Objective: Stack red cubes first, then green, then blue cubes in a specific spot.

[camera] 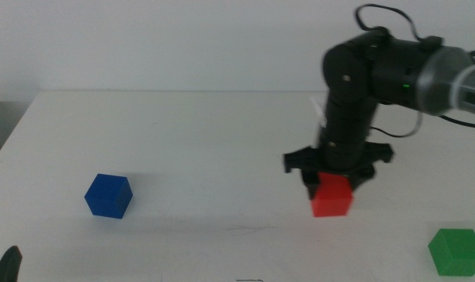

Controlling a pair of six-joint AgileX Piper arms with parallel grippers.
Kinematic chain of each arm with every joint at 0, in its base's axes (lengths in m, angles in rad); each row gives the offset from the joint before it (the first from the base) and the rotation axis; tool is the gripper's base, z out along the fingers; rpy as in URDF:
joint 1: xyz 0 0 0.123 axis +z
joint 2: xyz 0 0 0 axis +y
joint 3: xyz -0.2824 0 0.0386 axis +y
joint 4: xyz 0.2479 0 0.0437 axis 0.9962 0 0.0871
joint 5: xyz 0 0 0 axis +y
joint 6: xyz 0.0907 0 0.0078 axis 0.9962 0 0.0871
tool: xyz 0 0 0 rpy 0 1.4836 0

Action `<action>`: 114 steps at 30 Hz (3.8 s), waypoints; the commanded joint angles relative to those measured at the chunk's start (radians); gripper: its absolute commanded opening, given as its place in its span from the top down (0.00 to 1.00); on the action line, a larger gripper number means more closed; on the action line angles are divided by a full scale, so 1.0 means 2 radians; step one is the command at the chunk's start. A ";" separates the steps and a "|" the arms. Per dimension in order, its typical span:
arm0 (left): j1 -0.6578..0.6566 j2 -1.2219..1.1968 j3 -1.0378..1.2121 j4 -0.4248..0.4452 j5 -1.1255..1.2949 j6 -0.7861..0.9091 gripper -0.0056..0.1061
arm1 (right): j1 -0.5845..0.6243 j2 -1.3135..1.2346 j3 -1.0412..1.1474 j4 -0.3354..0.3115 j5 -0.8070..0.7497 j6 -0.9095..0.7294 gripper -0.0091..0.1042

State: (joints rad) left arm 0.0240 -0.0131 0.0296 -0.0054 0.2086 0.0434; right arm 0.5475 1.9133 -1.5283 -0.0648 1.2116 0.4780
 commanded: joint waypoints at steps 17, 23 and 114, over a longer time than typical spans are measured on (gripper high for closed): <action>-0.001 -0.010 -0.002 -0.004 -0.039 -0.006 0.13 | 0.074 0.126 -0.222 0.032 0.045 0.011 0.93; -0.001 -0.010 -0.002 -0.004 -0.039 -0.006 0.13 | 0.078 0.134 -0.227 0.032 0.045 0.023 0.93; -0.001 -0.010 -0.002 -0.004 -0.039 -0.006 0.13 | -0.242 -0.198 0.270 0.000 -0.107 -0.198 0.17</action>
State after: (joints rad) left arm 0.0240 -0.0131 0.0296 -0.0054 0.2086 0.0434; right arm 0.0705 1.5338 -0.9700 -0.0482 1.0141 0.0920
